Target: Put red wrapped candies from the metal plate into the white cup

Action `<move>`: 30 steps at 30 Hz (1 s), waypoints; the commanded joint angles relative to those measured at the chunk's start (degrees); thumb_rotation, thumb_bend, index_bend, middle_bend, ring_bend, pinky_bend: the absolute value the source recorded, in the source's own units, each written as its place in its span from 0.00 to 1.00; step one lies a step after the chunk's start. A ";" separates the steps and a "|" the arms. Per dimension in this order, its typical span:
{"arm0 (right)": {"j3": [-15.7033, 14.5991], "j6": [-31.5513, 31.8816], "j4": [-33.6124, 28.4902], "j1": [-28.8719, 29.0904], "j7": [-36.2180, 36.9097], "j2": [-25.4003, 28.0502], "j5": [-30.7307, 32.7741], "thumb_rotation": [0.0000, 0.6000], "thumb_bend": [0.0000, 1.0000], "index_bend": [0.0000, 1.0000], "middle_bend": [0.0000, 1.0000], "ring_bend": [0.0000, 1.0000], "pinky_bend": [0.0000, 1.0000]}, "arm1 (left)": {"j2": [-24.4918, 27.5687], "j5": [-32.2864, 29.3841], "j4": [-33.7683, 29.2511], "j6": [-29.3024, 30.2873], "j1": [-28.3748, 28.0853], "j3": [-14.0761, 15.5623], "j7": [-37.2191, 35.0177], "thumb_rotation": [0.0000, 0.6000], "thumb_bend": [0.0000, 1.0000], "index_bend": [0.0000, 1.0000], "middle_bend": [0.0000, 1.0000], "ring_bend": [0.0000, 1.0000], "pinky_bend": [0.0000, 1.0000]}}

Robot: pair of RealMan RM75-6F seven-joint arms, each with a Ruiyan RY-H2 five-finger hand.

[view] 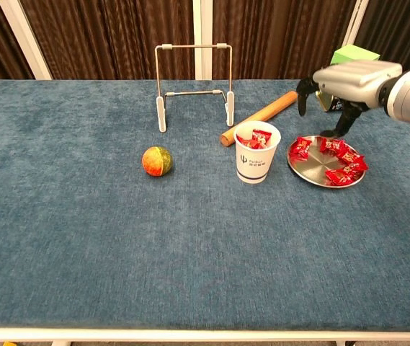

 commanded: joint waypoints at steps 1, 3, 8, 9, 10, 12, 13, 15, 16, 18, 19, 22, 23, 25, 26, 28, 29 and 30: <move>-1.12 -1.76 4.15 0.35 -0.64 -2.82 0.48 1.00 0.24 0.36 0.11 0.00 0.00 | 0.13 -0.09 -0.21 -0.08 -0.01 -0.02 0.19 1.00 0.00 0.32 0.19 0.11 0.19; -1.26 -2.28 6.35 0.55 -0.50 -4.30 0.25 1.00 0.24 0.36 0.11 0.00 0.00 | 0.23 -0.16 -0.39 -0.19 -0.04 -0.02 0.36 1.00 0.00 0.32 0.19 0.11 0.19; -1.04 -3.02 9.78 1.04 0.44 -6.86 -0.76 1.00 0.24 0.36 0.11 0.00 0.00 | 0.33 -0.49 -0.63 -0.47 -0.07 -0.06 0.58 1.00 0.00 0.32 0.19 0.11 0.19; -1.01 -3.16 10.23 1.16 0.47 -7.19 -0.90 1.00 0.24 0.36 0.11 0.00 0.00 | 0.35 -0.53 -0.65 -0.51 -0.08 -0.08 0.56 1.00 0.00 0.32 0.19 0.11 0.19; -0.96 -3.32 10.63 1.26 0.53 -7.50 -1.00 1.00 0.24 0.36 0.11 0.00 0.00 | 0.33 -0.52 -0.65 -0.50 -0.07 -0.07 0.57 1.00 0.00 0.32 0.19 0.11 0.19; -0.76 -3.62 11.28 1.41 0.73 -8.11 -1.07 1.00 0.24 0.36 0.11 0.00 0.00 | 0.28 -0.53 -0.56 -0.44 0.02 -0.01 0.46 1.00 0.00 0.32 0.19 0.11 0.19; -0.75 -3.78 11.49 1.46 0.71 -8.28 -1.11 1.00 0.24 0.36 0.11 0.00 0.00 | 0.25 -0.55 -0.50 -0.42 0.07 0.01 0.40 1.00 0.00 0.32 0.19 0.11 0.19; -0.82 -4.01 11.96 1.50 0.35 -8.57 -1.10 1.00 0.24 0.36 0.11 0.00 0.00 | 0.20 -0.63 -0.33 -0.38 0.18 0.04 0.23 1.00 0.00 0.32 0.19 0.11 0.19; -0.82 -4.08 12.06 1.48 0.22 -8.61 -1.03 1.00 0.24 0.36 0.11 0.00 0.00 | 0.16 -0.63 -0.24 -0.34 0.23 0.06 0.14 1.00 0.00 0.32 0.19 0.11 0.19; -0.83 -4.02 12.04 1.29 -0.04 -8.55 -0.89 1.00 0.25 0.36 0.11 0.00 0.00 | 0.05 -0.65 -0.01 -0.30 0.31 0.09 -0.10 1.00 0.00 0.32 0.19 0.11 0.19; -0.84 -3.93 11.95 1.16 -0.22 -8.42 -0.80 1.00 0.25 0.36 0.11 0.00 0.01 | -0.01 -0.62 0.12 -0.29 0.33 0.11 -0.22 1.00 0.00 0.32 0.19 0.11 0.19; -0.93 -3.84 11.54 0.83 -0.64 -8.04 -0.55 1.00 0.25 0.37 0.11 0.00 0.01 | -0.19 -0.58 0.36 -0.35 0.30 0.10 -0.41 1.00 0.00 0.32 0.19 0.11 0.19; -1.02 -3.83 11.35 0.69 -0.87 -7.86 -0.44 1.00 0.25 0.37 0.11 0.00 0.01 | -0.24 -0.55 0.44 -0.37 0.27 0.08 -0.47 1.00 0.00 0.32 0.19 0.11 0.19; -1.13 -3.91 11.15 0.54 -1.28 -7.66 -0.20 1.00 0.25 0.37 0.11 0.00 0.01 | -0.27 -0.50 0.52 -0.38 0.21 0.04 -0.52 1.00 0.00 0.32 0.19 0.11 0.19; -1.19 -4.02 11.04 0.46 -1.54 -7.56 -0.01 1.00 0.25 0.37 0.11 0.00 0.01 | -0.29 -0.45 0.55 -0.36 0.18 0.01 -0.53 1.00 0.00 0.32 0.19 0.11 0.19; -1.28 -4.16 10.90 0.32 -1.85 -7.49 0.28 1.00 0.25 0.37 0.11 0.00 0.01 | -0.30 -0.47 0.61 -0.41 0.16 -0.01 -0.54 1.00 0.00 0.32 0.19 0.11 0.19; -1.30 -4.22 10.85 0.27 -1.96 -7.49 0.42 1.00 0.25 0.37 0.11 0.00 0.01 | -0.30 -0.48 0.61 -0.43 0.16 0.00 -0.53 1.00 0.00 0.32 0.19 0.11 0.19; -1.32 -4.20 10.79 0.21 -2.07 -7.50 0.49 1.00 0.25 0.37 0.11 0.00 0.01 | -0.31 -0.49 0.60 -0.42 0.18 0.01 -0.54 1.00 0.00 0.32 0.19 0.11 0.19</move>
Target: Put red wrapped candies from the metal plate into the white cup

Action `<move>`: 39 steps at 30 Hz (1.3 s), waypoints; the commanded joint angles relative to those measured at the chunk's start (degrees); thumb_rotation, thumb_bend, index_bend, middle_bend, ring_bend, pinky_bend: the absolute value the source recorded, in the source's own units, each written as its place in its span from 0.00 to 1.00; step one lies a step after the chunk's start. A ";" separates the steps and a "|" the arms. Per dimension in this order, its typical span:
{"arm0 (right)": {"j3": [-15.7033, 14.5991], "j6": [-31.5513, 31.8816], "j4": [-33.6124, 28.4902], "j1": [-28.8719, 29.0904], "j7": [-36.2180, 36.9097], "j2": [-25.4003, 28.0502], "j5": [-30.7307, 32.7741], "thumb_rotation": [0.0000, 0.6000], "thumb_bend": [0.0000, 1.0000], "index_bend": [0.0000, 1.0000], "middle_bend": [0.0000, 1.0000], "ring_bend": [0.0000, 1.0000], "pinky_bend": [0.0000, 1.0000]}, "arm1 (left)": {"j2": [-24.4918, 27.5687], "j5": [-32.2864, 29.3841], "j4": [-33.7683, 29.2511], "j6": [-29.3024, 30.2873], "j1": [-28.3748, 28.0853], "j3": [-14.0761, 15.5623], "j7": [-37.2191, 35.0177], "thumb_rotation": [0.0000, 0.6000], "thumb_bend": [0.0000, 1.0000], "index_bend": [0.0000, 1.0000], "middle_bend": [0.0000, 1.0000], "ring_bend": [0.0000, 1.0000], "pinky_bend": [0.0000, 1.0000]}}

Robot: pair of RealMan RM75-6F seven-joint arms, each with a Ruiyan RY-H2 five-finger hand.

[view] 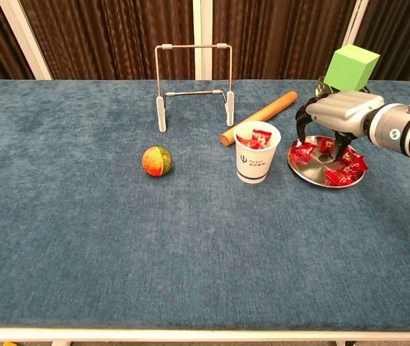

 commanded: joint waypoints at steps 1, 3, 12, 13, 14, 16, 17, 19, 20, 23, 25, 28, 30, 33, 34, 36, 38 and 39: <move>-0.08 -0.02 -0.16 -0.14 -0.25 0.01 0.17 1.00 0.25 0.37 0.11 0.00 0.01 | -0.02 0.01 0.00 0.02 0.03 0.03 -0.03 1.00 0.00 0.32 0.19 0.11 0.19; -0.17 -0.01 -0.23 -0.25 -0.54 -0.03 0.30 1.00 0.25 0.38 0.11 0.00 0.01 | -0.05 0.00 0.04 -0.01 0.03 0.03 -0.02 1.00 0.00 0.32 0.19 0.11 0.19; 0.47 -1.28 2.30 0.67 -1.38 -1.92 1.29 1.00 0.28 0.41 0.11 0.00 0.01 | -0.11 -0.24 0.21 -0.29 0.01 0.00 -0.14 1.00 0.00 0.32 0.19 0.11 0.19; 0.53 -1.49 2.58 0.79 -1.45 -2.14 1.41 1.00 0.28 0.41 0.11 0.00 0.01 | -0.14 -0.24 0.24 -0.29 0.04 0.02 -0.18 1.00 0.00 0.32 0.19 0.11 0.19; 0.58 -1.71 2.94 0.92 -1.51 -2.40 1.52 1.00 0.29 0.42 0.12 0.00 0.01 | -0.18 -0.27 0.31 -0.30 0.06 0.02 -0.27 1.00 0.00 0.32 0.19 0.11 0.19; 0.62 -1.85 3.41 1.02 -1.57 -2.77 1.57 1.00 0.30 0.43 0.12 0.00 0.01 | -0.25 -0.32 0.43 -0.33 0.08 0.03 -0.39 1.00 0.00 0.32 0.19 0.11 0.19; 0.66 -1.76 3.67 1.02 -1.53 -2.98 1.51 1.00 0.32 0.44 0.12 0.00 0.01 | -0.30 -0.36 0.53 -0.34 0.10 0.01 -0.46 1.00 0.00 0.32 0.19 0.11 0.19; 0.65 -1.54 3.97 0.94 -1.47 -3.19 1.34 1.00 0.34 0.46 0.13 0.00 0.01 | -0.36 -0.39 0.66 -0.34 0.11 -0.01 -0.61 1.00 0.00 0.32 0.19 0.11 0.19; 0.72 -1.50 4.00 0.86 -1.24 -3.20 1.27 1.00 0.34 0.47 0.13 0.00 0.01 | -0.40 -0.37 0.76 -0.33 0.12 0.00 -0.68 1.00 0.00 0.32 0.19 0.11 0.19; 0.95 -1.12 3.61 0.66 -0.62 -2.84 0.91 1.00 0.37 0.50 0.14 0.00 0.01 | -0.46 -0.35 0.92 -0.34 0.12 -0.01 -0.85 1.00 0.00 0.32 0.19 0.11 0.19; 1.19 -0.30 2.48 0.35 0.02 -2.07 0.31 1.00 0.37 0.51 0.14 0.00 0.01 | -0.42 -0.33 0.94 -0.31 0.12 -0.04 -0.89 1.00 0.00 0.32 0.19 0.11 0.19; 1.98 2.23 -1.58 -0.30 1.70 0.47 -1.56 1.00 0.37 0.52 0.14 0.00 0.01 | -0.33 -0.31 0.89 -0.20 0.15 -0.08 -0.86 1.00 0.00 0.32 0.19 0.11 0.19; 2.66 4.60 -6.06 -0.83 3.08 3.14 -3.57 1.00 0.37 0.52 0.14 0.00 0.01 | -0.26 -0.23 0.77 -0.12 0.14 -0.10 -0.77 1.00 0.00 0.32 0.19 0.11 0.19; 3.69 7.94 -13.27 -1.42 4.66 7.23 -6.71 1.00 0.37 0.52 0.14 0.00 0.01 | -0.24 0.02 0.53 0.11 0.13 -0.10 -0.54 1.00 0.00 0.32 0.19 0.11 0.19; 3.97 8.73 -15.27 -1.54 5.03 8.30 -7.55 1.00 0.37 0.52 0.14 0.00 0.01 | -0.22 0.11 0.43 0.20 0.13 -0.10 -0.47 1.00 0.00 0.32 0.19 0.11 0.19; 4.59 10.25 -19.12 -1.73 5.90 10.12 -9.17 1.00 0.37 0.52 0.14 0.00 0.01 | -0.13 0.27 0.23 0.43 0.19 -0.07 -0.30 1.00 0.00 0.32 0.19 0.11 0.19; 4.76 11.01 -21.69 -1.72 6.35 10.99 -10.47 1.00 0.37 0.52 0.14 0.00 0.01 | -0.13 0.38 0.13 0.82 0.42 0.02 -0.17 1.00 0.00 0.32 0.19 0.11 0.19; 4.70 11.00 -22.41 -1.62 6.33 11.16 -10.83 1.00 0.37 0.52 0.14 0.00 0.01 | -0.10 0.39 0.10 0.92 0.49 0.03 -0.16 1.00 0.00 0.32 0.19 0.11 0.19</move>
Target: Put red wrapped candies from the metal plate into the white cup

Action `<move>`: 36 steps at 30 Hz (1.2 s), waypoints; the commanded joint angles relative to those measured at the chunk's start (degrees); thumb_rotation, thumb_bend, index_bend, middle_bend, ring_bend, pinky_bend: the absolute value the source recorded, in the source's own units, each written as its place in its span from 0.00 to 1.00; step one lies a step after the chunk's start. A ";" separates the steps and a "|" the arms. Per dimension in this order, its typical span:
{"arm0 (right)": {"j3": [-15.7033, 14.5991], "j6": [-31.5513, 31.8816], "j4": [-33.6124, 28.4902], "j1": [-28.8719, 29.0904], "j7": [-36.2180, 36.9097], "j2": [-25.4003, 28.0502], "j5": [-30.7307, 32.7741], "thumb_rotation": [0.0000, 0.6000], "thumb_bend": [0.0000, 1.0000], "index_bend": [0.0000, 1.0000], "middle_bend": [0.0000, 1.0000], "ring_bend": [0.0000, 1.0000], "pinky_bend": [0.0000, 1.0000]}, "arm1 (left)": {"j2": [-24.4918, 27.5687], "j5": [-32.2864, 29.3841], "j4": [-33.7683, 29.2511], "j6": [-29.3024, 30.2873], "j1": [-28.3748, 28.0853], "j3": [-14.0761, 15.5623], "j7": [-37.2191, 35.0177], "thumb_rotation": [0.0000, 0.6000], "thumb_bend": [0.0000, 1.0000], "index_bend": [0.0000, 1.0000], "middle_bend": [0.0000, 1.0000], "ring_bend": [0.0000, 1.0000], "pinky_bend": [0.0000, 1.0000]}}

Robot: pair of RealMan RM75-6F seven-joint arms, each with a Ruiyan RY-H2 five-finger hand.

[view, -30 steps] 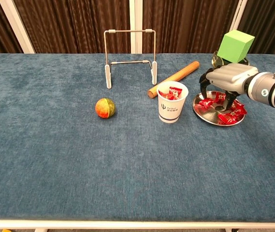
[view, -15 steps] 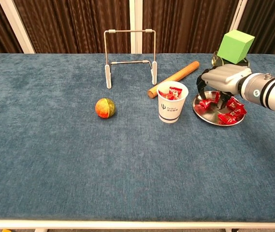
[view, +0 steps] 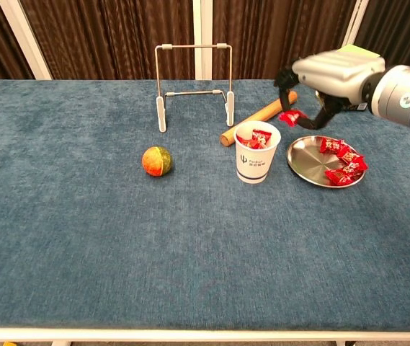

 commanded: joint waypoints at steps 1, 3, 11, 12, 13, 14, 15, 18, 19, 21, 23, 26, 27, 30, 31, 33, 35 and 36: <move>0.81 2.24 -5.29 -0.22 1.34 2.90 -3.27 1.00 0.37 0.52 0.14 0.00 0.01 | 0.08 0.06 -0.09 0.25 0.19 0.07 0.06 1.00 0.00 0.32 0.19 0.11 0.19; 0.57 1.49 -5.72 0.31 0.64 2.46 -3.16 1.00 0.37 0.51 0.14 0.00 0.01 | 0.14 0.04 -0.14 0.25 0.22 0.08 0.03 1.00 0.00 0.32 0.19 0.11 0.19; -0.39 -2.13 -2.62 2.62 -3.12 -1.76 0.09 1.00 0.36 0.42 0.12 0.00 0.01 | 0.12 -0.29 0.11 -0.01 0.26 0.00 -0.36 1.00 0.00 0.32 0.19 0.11 0.19; -0.43 -2.32 -2.31 2.78 -3.59 -2.05 0.55 1.00 0.35 0.40 0.12 0.00 0.01 | 0.11 -0.34 0.15 -0.03 0.28 0.00 -0.41 1.00 0.00 0.32 0.19 0.11 0.19; -0.47 -2.44 -2.11 2.89 -3.97 -2.28 0.97 1.00 0.34 0.37 0.12 0.00 0.01 | 0.11 -0.37 0.18 -0.05 0.29 -0.02 -0.47 1.00 0.00 0.32 0.19 0.11 0.19; -0.48 -2.50 -1.93 2.98 -4.37 -2.45 1.44 1.00 0.32 0.35 0.11 0.00 0.01 | 0.10 -0.41 0.24 -0.04 0.34 0.01 -0.52 1.00 0.00 0.32 0.19 0.11 0.19; -0.48 -2.44 -1.91 2.99 -4.56 -2.45 1.71 1.00 0.31 0.34 0.11 0.00 0.01 | 0.10 -0.44 0.27 -0.05 0.38 0.03 -0.54 1.00 0.00 0.32 0.19 0.11 0.19; -0.27 -1.46 -2.51 2.61 -4.47 -1.80 1.97 1.00 0.24 0.29 0.11 0.00 0.01 | -0.01 -0.37 0.39 0.11 0.52 0.10 -0.59 1.00 0.00 0.32 0.19 0.11 0.19; -0.17 -0.95 -2.85 2.33 -4.23 -1.39 1.97 1.00 0.23 0.29 0.11 0.00 0.01 | -0.01 -0.33 0.42 0.10 0.49 0.09 -0.60 1.00 0.00 0.32 0.19 0.11 0.19; -0.08 0.27 -3.53 1.46 -3.85 0.01 2.14 1.00 0.22 0.28 0.11 0.00 0.01 | 0.01 -0.20 0.41 0.15 0.44 0.05 -0.60 1.00 0.00 0.32 0.19 0.11 0.19; -0.28 1.01 -3.72 0.43 -3.92 1.71 3.06 1.00 0.22 0.28 0.11 0.00 0.01 | -0.03 -0.12 0.41 0.15 0.38 0.02 -0.59 1.00 0.00 0.32 0.19 0.11 0.19; -1.14 0.85 -3.06 -0.83 -5.03 3.83 5.56 1.00 0.22 0.29 0.12 0.00 0.01 | 0.04 -0.02 0.28 -0.22 -0.01 -0.15 -0.56 1.00 0.00 0.32 0.19 0.11 0.19; -1.49 0.55 -2.75 -1.11 -5.49 4.31 6.45 1.00 0.23 0.31 0.12 0.00 0.01 | 0.00 0.08 0.26 -0.26 -0.08 -0.14 -0.54 1.00 0.00 0.32 0.19 0.11 0.19; -2.57 -0.51 -1.45 -1.81 -6.60 5.02 9.01 1.00 0.27 0.33 0.12 0.00 0.01 | -0.14 0.36 0.25 -0.28 -0.22 -0.08 -0.39 1.00 0.00 0.32 0.19 0.11 0.19; -2.84 -0.80 -0.94 -1.96 -6.78 4.99 9.60 1.00 0.28 0.34 0.12 0.00 0.01 | -0.18 0.45 0.24 -0.24 -0.23 -0.04 -0.33 1.00 0.00 0.32 0.19 0.11 0.19; -3.44 -1.45 0.59 -2.20 -7.24 4.51 10.80 1.00 0.29 0.36 0.12 0.00 0.01 | -0.09 0.55 0.11 -0.15 -0.33 -0.14 -0.16 1.00 0.00 0.32 0.19 0.11 0.19; -4.04 -2.61 2.53 -2.13 -8.14 3.65 12.40 1.00 0.31 0.37 0.11 0.00 0.01 | 0.03 0.47 -0.02 -0.38 -0.47 -0.18 -0.06 1.00 0.00 0.32 0.19 0.11 0.19; -4.21 -3.12 3.39 -1.99 -8.56 3.21 13.09 1.00 0.31 0.37 0.11 0.00 0.01 | 0.03 0.49 -0.03 -0.44 -0.51 -0.16 -0.02 1.00 0.00 0.32 0.19 0.11 0.19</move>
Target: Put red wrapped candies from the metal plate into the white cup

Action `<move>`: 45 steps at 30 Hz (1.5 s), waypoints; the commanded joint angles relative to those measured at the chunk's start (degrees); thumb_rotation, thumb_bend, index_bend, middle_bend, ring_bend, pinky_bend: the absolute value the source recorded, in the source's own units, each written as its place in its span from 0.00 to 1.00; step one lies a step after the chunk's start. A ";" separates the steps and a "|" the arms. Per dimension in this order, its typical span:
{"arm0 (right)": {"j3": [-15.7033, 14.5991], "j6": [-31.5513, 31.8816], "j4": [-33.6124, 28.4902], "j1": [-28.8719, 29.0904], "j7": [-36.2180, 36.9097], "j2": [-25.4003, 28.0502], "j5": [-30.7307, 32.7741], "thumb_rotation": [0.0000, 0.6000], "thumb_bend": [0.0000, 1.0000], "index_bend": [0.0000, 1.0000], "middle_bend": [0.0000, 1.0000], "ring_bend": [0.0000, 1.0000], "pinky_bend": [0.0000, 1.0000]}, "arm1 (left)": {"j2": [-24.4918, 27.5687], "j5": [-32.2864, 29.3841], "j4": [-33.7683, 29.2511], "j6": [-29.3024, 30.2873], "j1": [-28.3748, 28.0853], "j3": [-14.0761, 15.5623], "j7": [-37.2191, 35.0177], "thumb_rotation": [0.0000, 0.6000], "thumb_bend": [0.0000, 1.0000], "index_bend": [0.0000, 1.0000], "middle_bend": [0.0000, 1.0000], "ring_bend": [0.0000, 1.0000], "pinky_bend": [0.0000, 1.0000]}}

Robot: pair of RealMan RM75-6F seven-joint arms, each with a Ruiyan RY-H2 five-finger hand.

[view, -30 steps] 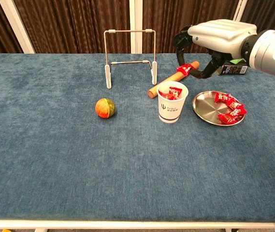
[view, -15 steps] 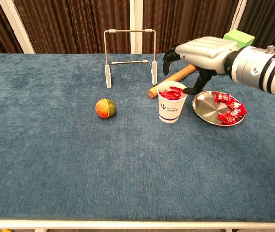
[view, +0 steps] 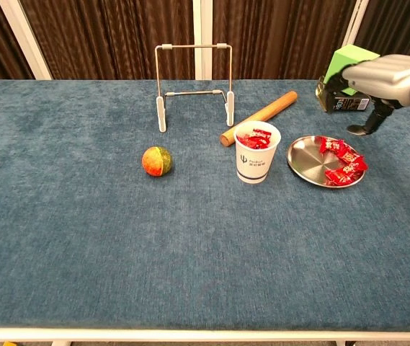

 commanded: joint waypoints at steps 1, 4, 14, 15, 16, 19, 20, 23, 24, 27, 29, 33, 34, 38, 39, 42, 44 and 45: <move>-0.93 -1.81 3.02 0.10 -1.54 -1.56 2.28 1.00 0.31 0.37 0.11 0.00 0.01 | 0.02 0.03 -0.02 -0.13 -0.10 0.02 0.08 1.00 0.00 0.32 0.19 0.11 0.19; -0.87 -2.43 5.85 0.59 -2.33 -3.48 3.59 1.00 0.31 0.37 0.11 0.00 0.01 | -0.08 0.21 0.01 -0.01 -0.06 0.14 0.15 1.00 0.00 0.32 0.19 0.11 0.19; -0.37 -4.96 13.04 2.59 -3.50 -8.99 5.32 1.00 0.30 0.38 0.11 0.00 0.01 | -0.23 -0.05 0.45 0.02 0.11 0.21 -0.23 1.00 0.00 0.32 0.19 0.11 0.19; -0.40 -5.20 13.57 2.73 -3.71 -9.41 5.52 1.00 0.30 0.38 0.11 0.00 0.01 | -0.24 -0.05 0.51 0.04 0.13 0.22 -0.28 1.00 0.00 0.32 0.19 0.11 0.19; -0.45 -5.41 14.07 2.86 -3.92 -9.80 5.70 1.00 0.30 0.38 0.11 0.00 0.01 | -0.25 -0.04 0.58 0.08 0.14 0.21 -0.33 1.00 0.00 0.32 0.19 0.11 0.19; -0.72 -5.99 15.26 3.15 -4.64 -10.88 6.13 1.00 0.30 0.38 0.11 0.00 0.01 | -0.16 -0.01 0.61 0.08 0.05 0.12 -0.47 1.00 0.00 0.32 0.19 0.11 0.19; -0.84 -6.09 15.61 3.21 -4.92 -11.21 6.25 1.00 0.30 0.38 0.11 0.00 0.01 | -0.18 0.00 0.68 0.06 0.03 0.11 -0.57 1.00 0.00 0.32 0.19 0.11 0.19; -1.04 -6.24 16.12 3.21 -5.30 -11.76 6.46 1.00 0.30 0.39 0.11 0.00 0.01 | -0.33 0.28 0.87 0.21 0.06 0.23 -0.65 1.00 0.00 0.32 0.19 0.11 0.19; -1.09 -6.27 16.13 3.18 -5.31 -11.84 6.44 1.00 0.29 0.39 0.11 0.00 0.01 | -0.36 0.35 0.94 0.26 0.05 0.24 -0.69 1.00 0.00 0.32 0.19 0.11 0.19; -1.37 -6.19 16.12 3.05 -5.43 -12.01 6.11 1.00 0.29 0.41 0.11 0.00 0.01 | -0.50 0.71 1.18 0.47 0.01 0.30 -0.83 1.00 0.00 0.32 0.19 0.11 0.19; -1.42 -6.16 16.25 3.01 -5.48 -12.18 6.00 1.00 0.30 0.42 0.12 0.00 0.01 | -0.57 1.06 1.30 0.62 -0.07 0.34 -0.91 1.00 0.00 0.32 0.19 0.11 0.19; -1.44 -5.99 16.74 2.97 -5.50 -12.66 5.69 1.00 0.32 0.47 0.13 0.00 0.01 | -0.63 1.75 1.58 0.84 -0.28 0.42 -1.09 1.00 0.00 0.32 0.19 0.11 0.19; -1.39 -5.86 16.82 2.93 -5.41 -12.77 5.56 1.00 0.33 0.49 0.13 0.00 0.01 | -0.61 1.88 1.63 0.85 -0.33 0.45 -1.15 1.00 0.00 0.32 0.19 0.11 0.19; -0.92 -5.23 16.20 2.71 -4.34 -12.49 4.55 1.00 0.37 0.53 0.14 0.00 0.01 | -0.54 2.43 1.78 0.94 -0.52 0.58 -1.61 1.00 0.00 0.32 0.19 0.11 0.19; -0.70 -4.93 15.63 2.63 -3.85 -12.17 4.13 1.00 0.37 0.53 0.14 0.00 0.01 | -0.52 2.50 1.81 0.94 -0.56 0.60 -1.73 1.00 0.00 0.32 0.19 0.11 0.19; 0.25 -3.27 12.61 2.38 -2.03 -10.40 2.14 1.00 0.37 0.53 0.14 0.00 0.01 | -0.44 2.89 1.82 0.88 -0.76 0.70 -1.91 1.00 0.00 0.32 0.19 0.11 0.19; 1.26 -1.62 8.90 2.26 -0.33 -8.36 0.06 1.00 0.37 0.53 0.14 0.00 0.01 | -0.31 3.31 1.75 0.88 -0.95 0.80 -2.03 1.00 0.00 0.32 0.19 0.11 0.19; 1.71 -0.79 6.96 2.22 0.42 -7.32 -1.06 1.00 0.37 0.53 0.14 0.00 0.01 | -0.23 3.47 1.71 0.87 -1.03 0.83 -2.03 1.00 0.00 0.32 0.19 0.11 0.19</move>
